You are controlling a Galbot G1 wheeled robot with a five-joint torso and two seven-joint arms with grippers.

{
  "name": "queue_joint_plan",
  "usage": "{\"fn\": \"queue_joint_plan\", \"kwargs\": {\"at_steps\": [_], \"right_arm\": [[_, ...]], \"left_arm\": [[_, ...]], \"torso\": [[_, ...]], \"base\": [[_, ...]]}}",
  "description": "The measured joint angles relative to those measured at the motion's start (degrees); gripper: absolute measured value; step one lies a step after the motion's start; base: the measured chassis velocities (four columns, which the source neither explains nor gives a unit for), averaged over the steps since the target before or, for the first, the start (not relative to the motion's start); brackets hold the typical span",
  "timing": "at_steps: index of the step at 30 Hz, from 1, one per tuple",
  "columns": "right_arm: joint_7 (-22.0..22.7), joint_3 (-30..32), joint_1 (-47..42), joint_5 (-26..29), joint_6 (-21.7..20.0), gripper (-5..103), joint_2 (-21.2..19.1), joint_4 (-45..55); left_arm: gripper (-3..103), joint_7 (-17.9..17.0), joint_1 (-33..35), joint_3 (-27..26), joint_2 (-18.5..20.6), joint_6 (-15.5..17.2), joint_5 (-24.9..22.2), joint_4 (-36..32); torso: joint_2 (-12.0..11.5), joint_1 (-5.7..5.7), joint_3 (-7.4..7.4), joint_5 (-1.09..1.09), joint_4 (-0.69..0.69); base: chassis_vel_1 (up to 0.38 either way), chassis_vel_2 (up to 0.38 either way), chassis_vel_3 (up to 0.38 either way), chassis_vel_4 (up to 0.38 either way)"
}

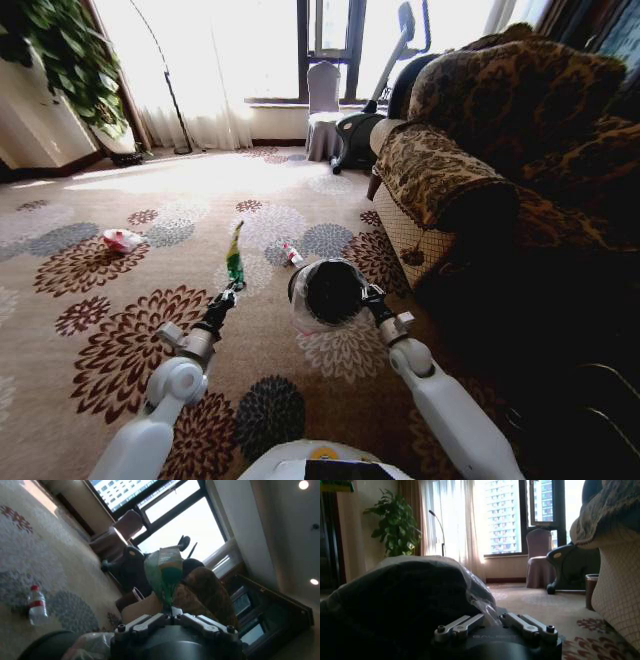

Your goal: Pick up the trash from the ground and place it into the trash bin.

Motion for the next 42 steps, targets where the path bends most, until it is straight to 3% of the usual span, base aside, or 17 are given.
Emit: {"fn": "queue_joint_plan", "kwargs": {"at_steps": [1, 4, 8, 14, 20, 24, 31, 36, 40, 42], "right_arm": [[0.0, 0.0, 0.0, 0.0, 0.0, 0, 0.0, 0.0], [-0.04, -0.89, 1.98, -0.13, 0.06, 0, 1.14, -1.39], [-0.03, -0.31, 2.66, -0.58, 0.07, 0, 1.92, -2.05], [-0.02, 0.14, 2.62, -0.65, 0.08, 0, 1.66, -2.08], [-0.02, 0.19, 2.06, -0.83, 0.08, 0, 0.81, -0.06], [-0.02, 0.25, 1.64, -1.2, 0.08, 0, 0.44, 0.67], [0.0, 0.38, 0.86, -1.24, 0.08, 0, 0.04, 1.89], [-0.03, -0.13, -0.12, -1.18, -0.34, 0, -0.01, 4.07], [-0.01, -0.29, -0.46, -1.09, -0.52, 0, -0.32, 4.76], [-0.01, -0.28, -0.57, -1.09, -0.52, 0, -0.34, 4.84]], "left_arm": [[0, 0.0, 0.0, 0.0, 0.0, 0.0, 0.0, 0.0], [0, -10.89, 1.85, 4.23, -1.72, 5.51, -16.62, -5.06], [0, -14.66, 3.54, 8.3, -2.98, 6.93, -20.83, -5.29], [0, -15.7, 3.59, 9.88, -3.29, 6.89, -23.24, -4.99], [0, -17.83, -4.4, 10.28, -2.98, 5.77, -24.64, 2.86], [0, -18.45, -5.41, 11.35, -3.41, 5.7, -25.43, 4.5], [-2, -17.87, -10.97, 12.71, -6.68, 5.74, -23.0, 13.69], [20, -18.71, -17.97, 13.06, -7.62, 6.96, -23.4, 20.12], [35, -16.52, -17.34, 12.93, -6.71, 10.4, -23.52, 19.72], [35, -15.22, -16.28, 12.99, -6.39, 11.93, -22.94, 18.59]], "torso": [[0.0, 0.0, 0.0, 0.0, 0.0], [0.0, 0.0, 0.0, -0.01, 0.03], [0.0, 0.0, 0.0, -0.01, 0.01], [0.0, 0.0, 0.0, -0.01, 0.01], [0.0, 0.01, 0.0, -0.02, -0.02], [0.0, 0.01, 0.0, -0.01, 0.02], [0.0, 0.01, 0.0, -0.02, 0.01], [0.0, 0.01, 0.0, -0.02, -0.01], [0.0, 0.01, 0.0, -0.02, 0.01], [0.0, 0.01, 0.0, -0.02, 0.02]], "base": [[0.0, 0.0, 0.0, 0.0], [0.0, 0.0, 0.0, 0.0], [0.0, 0.0, 0.0, 0.0], [0.0, 0.0, 0.0, 0.0], [0.0, 0.0, 0.0, 0.0], [0.0, 0.0, 0.0, 0.0], [0.0, 0.0, 0.0, 0.0], [0.0, 0.0, 0.0, 0.0], [0.0, 0.0, 0.0, 0.0], [0.0, 0.0, 0.0, 0.0]]}}
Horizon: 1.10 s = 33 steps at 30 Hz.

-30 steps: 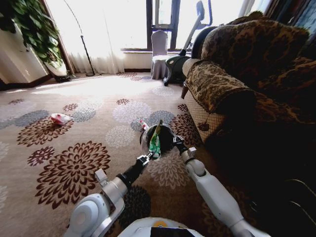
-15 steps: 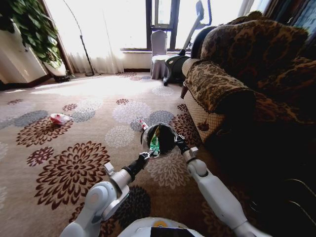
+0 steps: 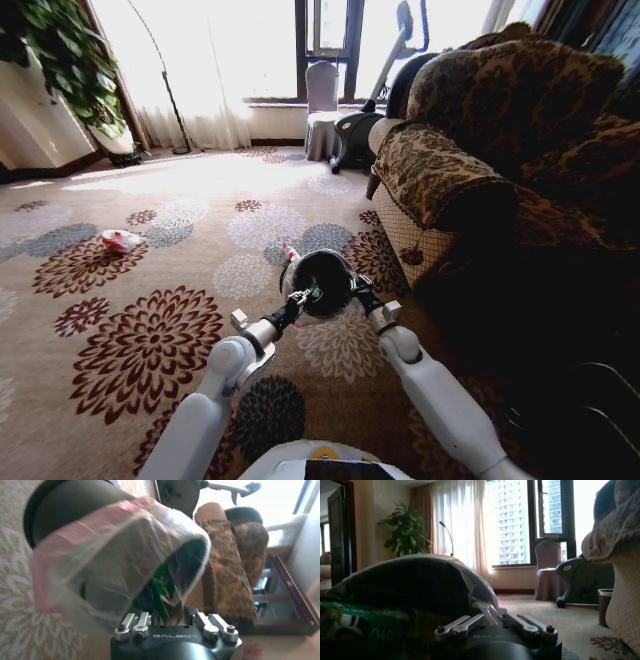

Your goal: Pick up the trash from the ground and place it into the trash bin.

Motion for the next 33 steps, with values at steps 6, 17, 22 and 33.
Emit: {"fn": "queue_joint_plan", "kwargs": {"at_steps": [6, 17, 22, 33], "right_arm": [[0.0, 0.26, -0.89, -0.02, -0.02, 0, 0.42, 0.58], [0.0, 1.37, -2.92, -0.05, -1.23, 0, -0.36, 2.34], [0.01, 3.16, -3.62, -0.19, -1.84, 0, -1.29, 2.7], [-0.04, 4.91, -8.06, -0.23, -2.49, 0, -2.74, 9.95]], "left_arm": [[64, 4.68, 2.26, 0.56, 0.09, 3.35, 3.54, -1.89], [99, 25.88, 5.99, 1.35, 2.26, -4.29, 36.15, -7.33], [100, 34.06, 8.47, -6.81, 4.62, -22.8, 62.24, -12.69], [100, 24.57, 4.0, -19.91, 7.96, -27.56, 74.85, 6.43]], "torso": [[0.0, -0.01, -0.01, 0.0, 0.0], [0.0, -0.01, -0.01, 0.0, -0.02], [0.01, -0.01, -0.01, 0.01, 0.0], [0.02, -0.01, -0.01, -0.02, 0.0]], "base": [[0.0, 0.0, 0.0, 0.0], [0.0, 0.0, 0.0, 0.0], [0.0, 0.0, 0.0, 0.0], [-0.003, 0.003, 0.005, -0.003]]}}
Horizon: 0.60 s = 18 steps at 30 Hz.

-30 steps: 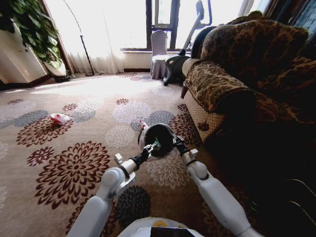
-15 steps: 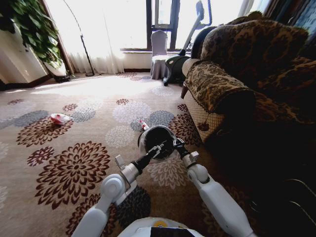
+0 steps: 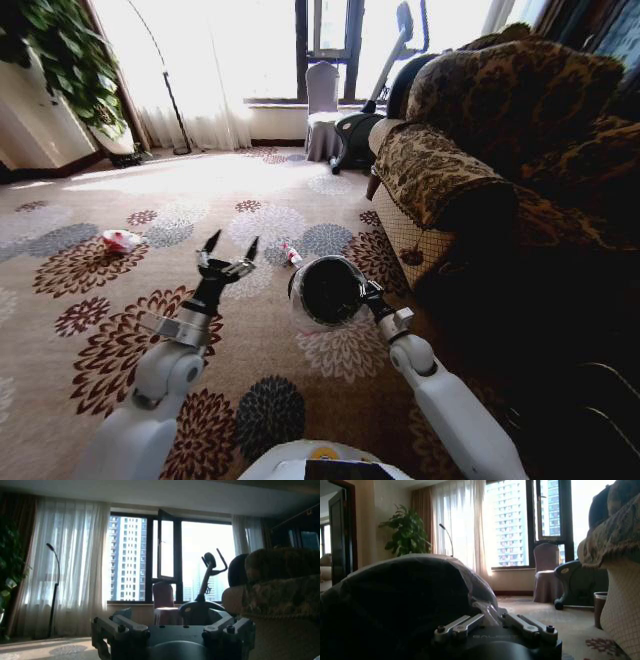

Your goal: Pick up the trash from the ground and place it into the trash bin.

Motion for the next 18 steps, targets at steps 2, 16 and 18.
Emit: {"fn": "queue_joint_plan", "kwargs": {"at_steps": [2, 16, 18], "right_arm": [[0.02, 0.18, -0.95, 0.28, 0.02, 0, -0.37, 1.93], [0.0, -3.8, -1.41, 1.23, 0.13, 0, -2.21, 6.91], [0.03, -4.6, -1.43, 1.18, 0.45, 0, -2.12, 6.63]], "left_arm": [[100, -0.49, -2.15, 2.14, 0.22, 3.34, -0.35, 8.55], [100, 0.57, -13.28, 12.47, 0.27, 3.93, -0.08, 31.58], [100, 0.56, -14.61, 14.12, 0.15, 4.94, -2.26, 33.52]], "torso": [[0.0, 0.0, 0.0, 0.0, 0.0], [-0.01, 0.01, 0.02, 0.03, 0.02], [-0.01, 0.01, 0.01, -0.01, 0.0]], "base": [[-0.073, 0.066, 0.047, -0.069], [-0.213, 0.204, 0.214, -0.21], [-0.302, 0.315, 0.326, -0.283]]}}
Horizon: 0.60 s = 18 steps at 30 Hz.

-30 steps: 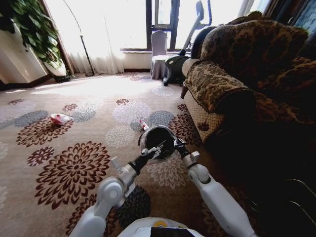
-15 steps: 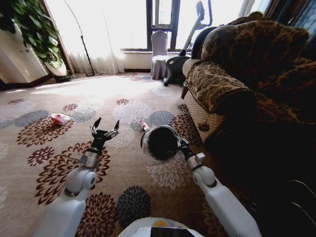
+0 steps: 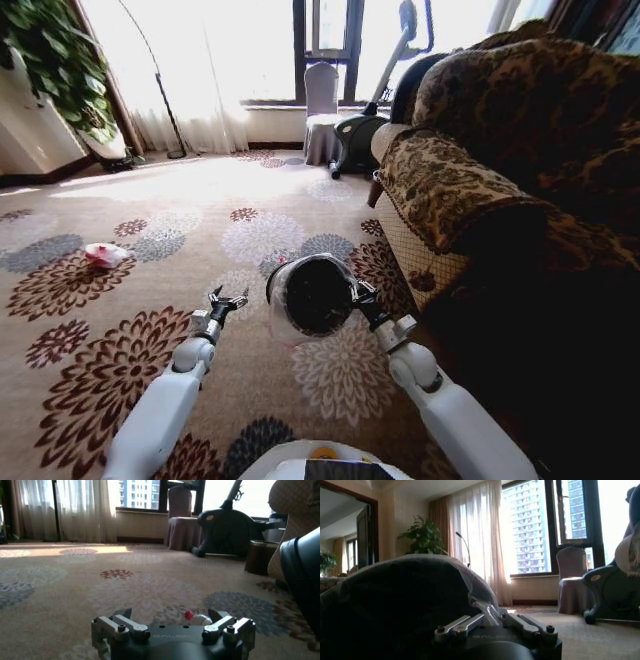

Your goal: Pick up the trash from the ground and place it into the trash bin.

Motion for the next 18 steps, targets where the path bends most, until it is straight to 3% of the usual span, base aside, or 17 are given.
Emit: {"fn": "queue_joint_plan", "kwargs": {"at_steps": [4, 10, 18], "right_arm": [[-0.02, -0.57, -0.4, -0.13, 0.34, 0, 0.05, 0.06], [0.02, -0.44, -0.42, -0.96, 0.48, 0, -0.05, 1.3], [0.0, 0.78, -1.55, -2.3, -0.98, 0, -0.53, 2.82]], "left_arm": [[100, -0.14, -2.84, 3.12, -0.12, 1.59, -4.36, 2.08], [100, -0.9, -8.29, 6.98, -0.61, 2.93, -5.79, 7.29], [100, -1.71, -14.99, 11.92, -2.38, 3.36, -5.24, 17.35]], "torso": [[0.0, 0.0, 0.0, 0.02, 0.01], [-0.02, 0.04, 0.02, 0.07, -0.04], [-0.01, -0.03, -0.03, 0.02, -0.02]], "base": [[-0.321, 0.322, 0.311, -0.304], [-0.28, 0.29, 0.261, -0.25], [-0.021, 0.008, 0.01, -0.014]]}}
